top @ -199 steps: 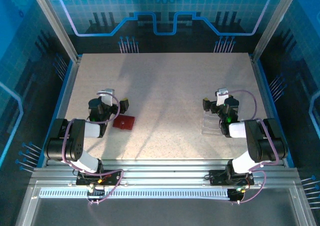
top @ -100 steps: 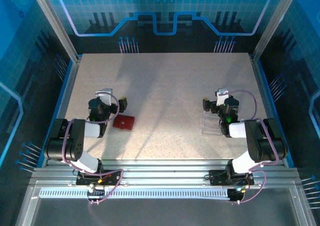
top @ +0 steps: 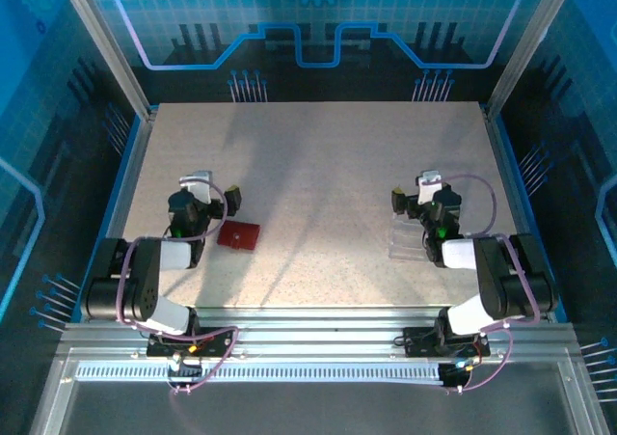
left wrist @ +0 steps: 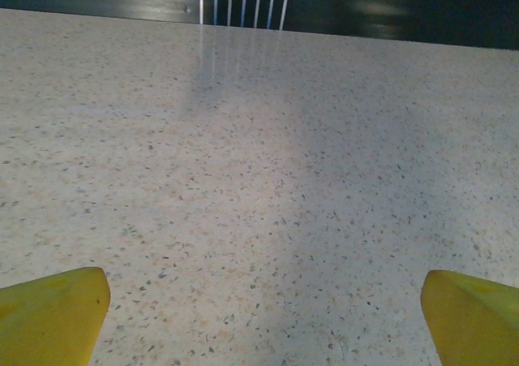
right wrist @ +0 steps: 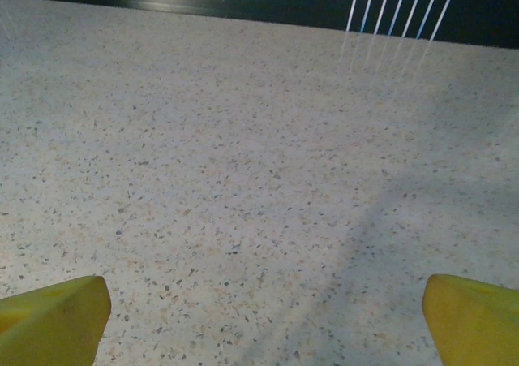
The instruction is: Take the credit cards out of the card holder
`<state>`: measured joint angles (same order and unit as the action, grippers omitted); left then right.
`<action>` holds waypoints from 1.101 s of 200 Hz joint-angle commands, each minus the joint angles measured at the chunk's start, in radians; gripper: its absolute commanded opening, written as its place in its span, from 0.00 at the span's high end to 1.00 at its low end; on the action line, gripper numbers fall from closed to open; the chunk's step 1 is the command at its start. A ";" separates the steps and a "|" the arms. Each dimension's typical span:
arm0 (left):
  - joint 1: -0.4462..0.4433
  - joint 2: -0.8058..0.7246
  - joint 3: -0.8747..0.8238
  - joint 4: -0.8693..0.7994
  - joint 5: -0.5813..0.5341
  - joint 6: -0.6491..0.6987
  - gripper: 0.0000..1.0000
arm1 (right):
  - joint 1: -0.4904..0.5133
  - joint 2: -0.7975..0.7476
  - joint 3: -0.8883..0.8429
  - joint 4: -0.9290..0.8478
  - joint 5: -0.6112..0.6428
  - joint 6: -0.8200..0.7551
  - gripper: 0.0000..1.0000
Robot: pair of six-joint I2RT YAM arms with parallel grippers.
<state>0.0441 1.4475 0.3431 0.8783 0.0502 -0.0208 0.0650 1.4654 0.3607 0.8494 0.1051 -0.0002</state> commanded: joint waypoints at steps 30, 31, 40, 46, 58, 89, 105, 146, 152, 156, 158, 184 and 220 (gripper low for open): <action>-0.037 -0.186 0.129 -0.399 -0.217 -0.132 0.01 | 0.008 -0.226 0.039 -0.300 0.120 0.040 0.00; -0.038 -0.189 0.132 -0.406 -0.218 -0.136 0.01 | 0.008 -0.227 0.041 -0.309 0.123 0.043 0.00; -0.043 -0.206 0.157 -0.461 -0.216 -0.182 0.01 | 0.005 -0.255 0.060 -0.401 0.136 0.068 0.00; -0.044 -0.213 0.177 -0.501 -0.210 -0.217 0.00 | 0.001 -0.273 0.072 -0.460 0.139 0.084 0.00; -0.044 -0.221 0.226 -0.596 -0.173 -0.290 0.01 | -0.003 -0.302 0.090 -0.566 0.136 0.114 0.00; -0.048 -0.206 0.364 -0.820 -0.004 -0.380 0.01 | -0.017 -0.375 0.144 -0.822 0.095 0.186 0.00; -0.047 -0.196 0.432 -0.929 0.054 -0.434 0.01 | -0.019 -0.394 0.189 -0.961 0.101 0.226 0.00; -0.047 -0.118 0.652 -1.244 0.352 -0.475 0.02 | -0.048 -0.376 0.308 -1.264 0.072 0.326 0.01; -0.047 -0.108 0.672 -1.269 0.392 -0.477 0.02 | -0.052 -0.371 0.322 -1.297 0.061 0.334 0.03; -0.047 -0.101 0.685 -1.285 0.421 -0.478 0.01 | -0.054 -0.369 0.327 -1.309 0.055 0.336 0.03; -0.047 -0.098 0.692 -1.292 0.439 -0.477 0.01 | -0.055 -0.367 0.329 -1.318 0.053 0.338 0.03; -0.047 -0.058 0.791 -1.470 0.548 -0.384 0.01 | -0.070 -0.360 0.346 -1.377 0.014 0.369 0.10; -0.047 -0.109 0.792 -1.505 0.469 -0.270 0.01 | -0.092 -0.362 0.347 -1.428 -0.016 0.391 0.21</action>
<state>0.0032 1.3777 1.1183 -0.5175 0.5034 -0.3870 -0.0021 1.0996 0.6819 -0.4793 0.1326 0.3481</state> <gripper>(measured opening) 0.992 0.818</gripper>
